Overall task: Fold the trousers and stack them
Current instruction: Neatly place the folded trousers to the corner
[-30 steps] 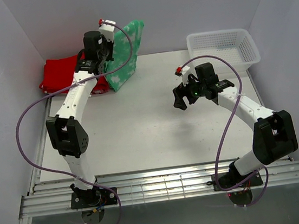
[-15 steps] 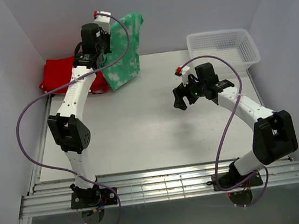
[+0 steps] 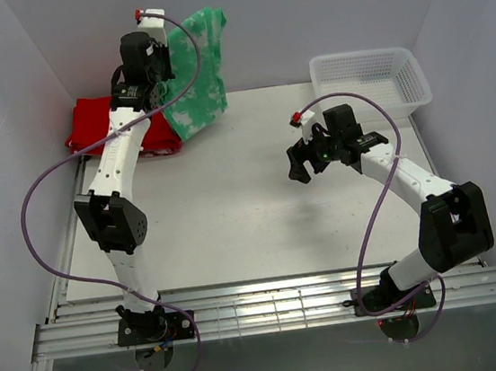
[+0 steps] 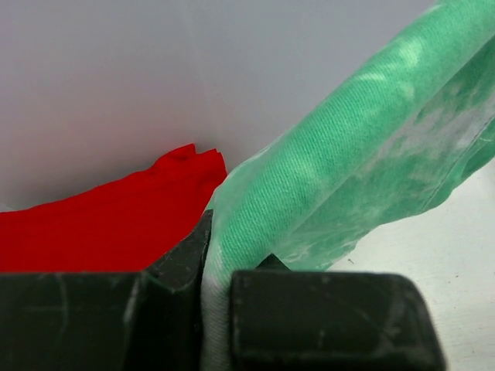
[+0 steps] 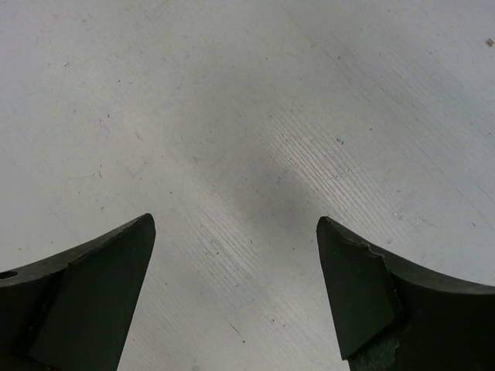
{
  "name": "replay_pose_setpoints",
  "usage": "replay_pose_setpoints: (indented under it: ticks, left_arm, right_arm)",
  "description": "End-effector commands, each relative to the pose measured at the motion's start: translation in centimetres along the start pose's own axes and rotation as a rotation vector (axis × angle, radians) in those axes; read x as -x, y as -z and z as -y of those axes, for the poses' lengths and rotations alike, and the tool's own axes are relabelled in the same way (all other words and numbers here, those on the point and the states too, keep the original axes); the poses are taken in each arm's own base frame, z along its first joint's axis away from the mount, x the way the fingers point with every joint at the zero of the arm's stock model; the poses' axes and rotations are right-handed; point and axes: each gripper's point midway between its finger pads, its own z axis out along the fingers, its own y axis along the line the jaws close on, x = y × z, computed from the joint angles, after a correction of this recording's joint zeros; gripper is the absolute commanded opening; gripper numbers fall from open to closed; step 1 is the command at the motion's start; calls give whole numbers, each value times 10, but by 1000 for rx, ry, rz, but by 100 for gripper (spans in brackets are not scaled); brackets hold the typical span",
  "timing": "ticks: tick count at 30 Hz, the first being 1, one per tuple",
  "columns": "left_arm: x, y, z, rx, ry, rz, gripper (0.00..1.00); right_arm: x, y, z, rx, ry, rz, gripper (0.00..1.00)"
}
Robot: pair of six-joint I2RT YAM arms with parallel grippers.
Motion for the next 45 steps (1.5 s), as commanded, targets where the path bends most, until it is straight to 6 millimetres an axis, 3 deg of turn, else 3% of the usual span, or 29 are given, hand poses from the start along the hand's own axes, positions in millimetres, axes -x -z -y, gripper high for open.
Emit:
replay_pose_setpoints:
  ticks: [1,5,6,8,9,12,15,18,23,27,28,30,31,33,36,37,40,41,43,44,45]
  left_arm:
    - [38,13,-47,112,86,123,0]
    - [13,8,-96,197,212,75,0]
    - [3,7,-119,235,230,60,0]
    - [-5,6,-139,281,264,51,0]
    - [-19,4,-165,330,295,30,0]
    - [-43,-2,-192,382,323,-6,0]
    - [-70,-12,-214,404,313,-44,0]
    - [-116,-26,-234,417,314,-127,0]
    - [-192,-45,-251,407,322,-263,0]
    - [-214,-45,-276,409,334,-284,1]
    - [-211,-44,-281,411,330,-278,20]
    - [-221,-43,-292,407,312,-302,46]
    - [-208,-42,-297,405,294,-282,72]
    - [-209,-34,-307,403,260,-308,91]
    - [-191,-15,-324,388,187,-302,98]
    - [-175,-5,-329,390,170,-282,98]
    - [-167,25,-345,370,156,-297,98]
    - [-157,38,-339,324,168,-296,98]
    - [-157,63,-344,251,176,-312,98]
    - [-150,76,-326,155,188,-318,98]
    - [-158,89,-322,105,197,-345,98]
  right_arm:
    - [10,3,1,5,21,18,90]
    - [8,1,0,13,17,13,90]
    - [7,1,0,13,14,9,90]
    - [6,0,0,15,16,7,90]
    - [5,-1,0,18,12,3,90]
    - [4,-4,1,24,6,-8,90]
    - [2,-5,1,28,0,-18,90]
    - [-2,-6,2,26,1,-31,90]
    - [-10,-9,3,26,3,-60,90]
    - [-12,-9,2,33,3,-73,90]
    - [-11,-10,2,35,5,-75,90]
    - [-11,-8,2,35,7,-79,90]
    - [-10,-8,2,34,8,-79,90]
    - [-9,-4,2,26,16,-78,90]
    - [-8,2,3,9,27,-72,90]
    - [-7,4,3,7,27,-69,90]
    - [-7,9,3,-1,29,-60,90]
    - [-7,13,2,-3,30,-54,90]
    - [-8,16,2,-7,31,-48,90]
    - [-9,18,1,-9,32,-47,90]
    - [-9,19,1,-12,31,-45,90]
